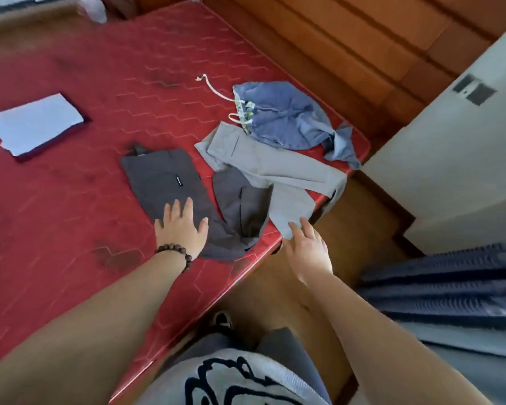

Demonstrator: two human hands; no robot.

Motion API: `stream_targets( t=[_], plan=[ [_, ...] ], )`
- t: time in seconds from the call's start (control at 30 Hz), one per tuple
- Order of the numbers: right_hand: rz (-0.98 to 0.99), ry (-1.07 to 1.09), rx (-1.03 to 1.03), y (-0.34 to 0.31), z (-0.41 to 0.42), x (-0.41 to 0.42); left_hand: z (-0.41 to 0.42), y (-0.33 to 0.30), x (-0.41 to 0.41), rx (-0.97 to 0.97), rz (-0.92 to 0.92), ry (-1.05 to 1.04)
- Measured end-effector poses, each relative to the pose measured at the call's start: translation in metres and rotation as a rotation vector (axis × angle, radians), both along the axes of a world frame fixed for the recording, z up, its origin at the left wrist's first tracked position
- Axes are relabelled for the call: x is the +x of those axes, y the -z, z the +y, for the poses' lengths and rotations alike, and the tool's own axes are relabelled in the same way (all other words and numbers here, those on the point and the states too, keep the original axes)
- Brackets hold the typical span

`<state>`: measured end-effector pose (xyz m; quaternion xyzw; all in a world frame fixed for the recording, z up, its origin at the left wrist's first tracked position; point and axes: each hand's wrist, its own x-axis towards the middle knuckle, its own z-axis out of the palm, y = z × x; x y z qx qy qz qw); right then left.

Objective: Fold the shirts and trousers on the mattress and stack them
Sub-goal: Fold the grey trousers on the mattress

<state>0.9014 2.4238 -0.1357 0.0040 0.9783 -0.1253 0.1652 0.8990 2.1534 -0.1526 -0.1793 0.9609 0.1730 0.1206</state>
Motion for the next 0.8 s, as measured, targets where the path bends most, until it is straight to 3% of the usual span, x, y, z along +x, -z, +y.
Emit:
stream_targets(
  t=[0.47, 0.8],
  plan=[
    [-0.031, -0.692, 0.026, 0.030, -0.051, -0.244, -0.002, 0.020, -0.077, 0.027, -0.076, -0.630],
    [-0.069, -1.012, 0.008, 0.050, -0.088, -0.311, 0.011, 0.031, -0.106, 0.040, -0.122, -0.858]
  ],
)
